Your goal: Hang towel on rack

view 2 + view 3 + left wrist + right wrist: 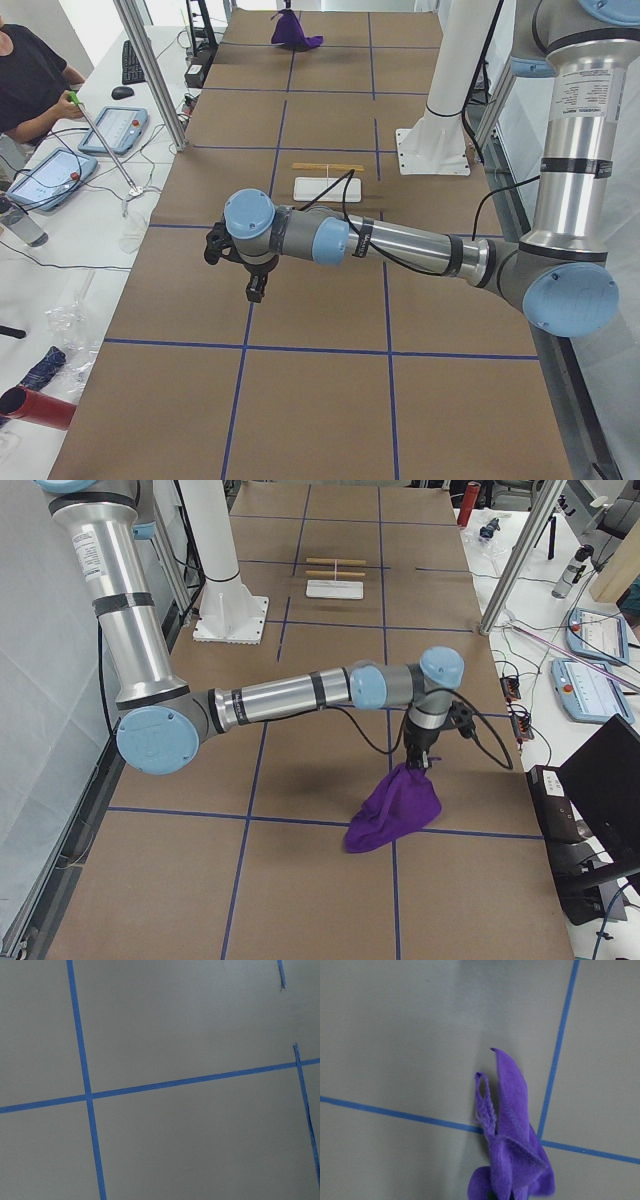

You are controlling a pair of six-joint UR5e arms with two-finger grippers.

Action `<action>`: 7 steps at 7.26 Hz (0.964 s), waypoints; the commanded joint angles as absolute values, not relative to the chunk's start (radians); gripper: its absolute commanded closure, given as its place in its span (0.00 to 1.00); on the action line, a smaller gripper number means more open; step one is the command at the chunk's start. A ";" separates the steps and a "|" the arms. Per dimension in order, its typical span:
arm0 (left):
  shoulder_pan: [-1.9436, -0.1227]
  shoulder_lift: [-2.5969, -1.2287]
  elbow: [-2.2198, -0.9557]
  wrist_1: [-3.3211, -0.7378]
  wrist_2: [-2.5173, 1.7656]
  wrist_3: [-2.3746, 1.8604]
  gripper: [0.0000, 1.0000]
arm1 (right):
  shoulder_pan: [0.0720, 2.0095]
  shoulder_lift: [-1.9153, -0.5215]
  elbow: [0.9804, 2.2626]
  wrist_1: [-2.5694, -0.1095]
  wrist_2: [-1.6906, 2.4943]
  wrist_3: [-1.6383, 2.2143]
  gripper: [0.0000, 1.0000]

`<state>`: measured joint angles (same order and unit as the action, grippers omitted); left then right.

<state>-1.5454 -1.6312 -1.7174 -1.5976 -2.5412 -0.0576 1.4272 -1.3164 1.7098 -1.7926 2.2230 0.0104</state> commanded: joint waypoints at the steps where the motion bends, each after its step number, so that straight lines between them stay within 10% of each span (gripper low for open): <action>1: -1.526 -1.661 -1.714 -1.719 -2.543 -0.174 0.00 | 1.363 -1.307 2.065 -1.960 2.303 0.245 1.00; 7: -1.335 -1.816 -1.790 -1.910 -2.615 -1.033 0.00 | 0.987 -1.002 2.197 -1.861 2.367 0.696 1.00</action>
<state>-1.3611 -1.7687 -1.7869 -1.9019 -2.5594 -0.8562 1.0564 -1.0438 2.1936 -1.9208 2.3690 0.6543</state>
